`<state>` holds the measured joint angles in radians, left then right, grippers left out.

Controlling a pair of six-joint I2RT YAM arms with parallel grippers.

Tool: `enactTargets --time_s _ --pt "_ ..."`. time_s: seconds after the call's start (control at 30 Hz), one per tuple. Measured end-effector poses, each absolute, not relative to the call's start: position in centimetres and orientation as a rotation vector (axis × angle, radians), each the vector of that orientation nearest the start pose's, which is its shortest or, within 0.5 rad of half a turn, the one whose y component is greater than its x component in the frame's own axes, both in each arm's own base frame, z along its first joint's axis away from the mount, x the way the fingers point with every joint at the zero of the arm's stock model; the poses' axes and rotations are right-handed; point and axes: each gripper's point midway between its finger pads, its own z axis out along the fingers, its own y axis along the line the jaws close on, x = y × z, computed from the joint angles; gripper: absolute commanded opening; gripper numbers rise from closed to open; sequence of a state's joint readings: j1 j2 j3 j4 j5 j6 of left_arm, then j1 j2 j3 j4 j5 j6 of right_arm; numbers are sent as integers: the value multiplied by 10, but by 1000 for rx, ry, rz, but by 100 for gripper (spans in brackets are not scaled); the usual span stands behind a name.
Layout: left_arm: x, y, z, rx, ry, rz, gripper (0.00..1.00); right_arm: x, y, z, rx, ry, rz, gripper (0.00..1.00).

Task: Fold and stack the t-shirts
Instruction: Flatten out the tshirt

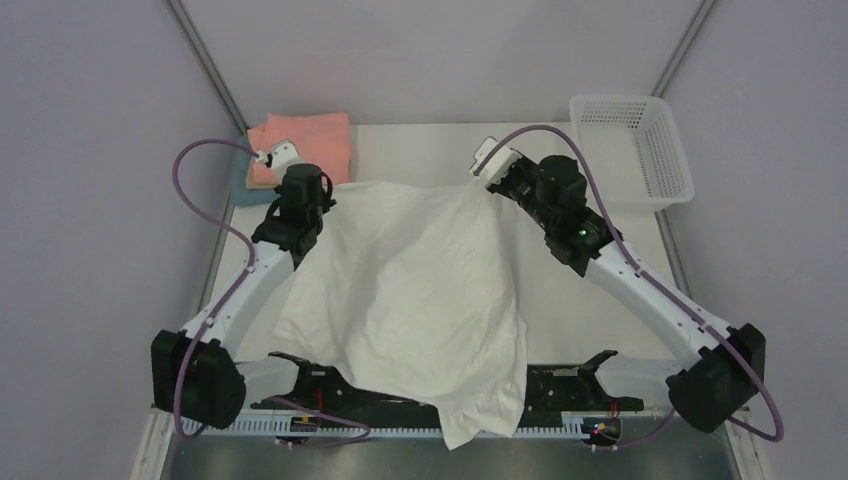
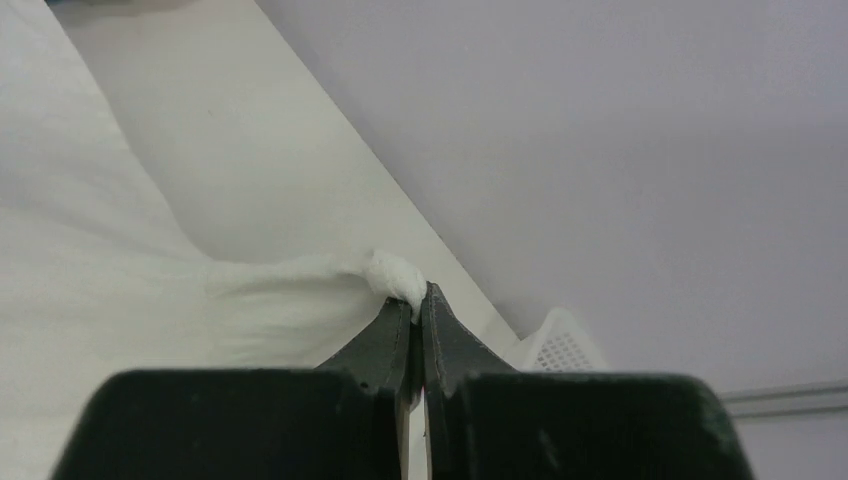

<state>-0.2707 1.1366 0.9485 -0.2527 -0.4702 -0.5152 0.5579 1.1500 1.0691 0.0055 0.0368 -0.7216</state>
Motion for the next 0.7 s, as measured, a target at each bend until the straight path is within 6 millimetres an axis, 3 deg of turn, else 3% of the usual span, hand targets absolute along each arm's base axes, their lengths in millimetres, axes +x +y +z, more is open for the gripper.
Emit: enactTargets --time_s 0.17,0.33,0.53,0.7 --pt "403 -31 178 -568 1964 84 2 410 191 283 -966 1493 -261 0" --pt "444 -33 139 -581 2032 141 2 458 189 235 -943 1632 -412 0" --pt "474 -37 131 -612 2010 133 2 497 183 213 -885 1705 -529 0" --pt "480 -31 138 -658 1958 163 2 531 189 208 -821 1693 -513 0"
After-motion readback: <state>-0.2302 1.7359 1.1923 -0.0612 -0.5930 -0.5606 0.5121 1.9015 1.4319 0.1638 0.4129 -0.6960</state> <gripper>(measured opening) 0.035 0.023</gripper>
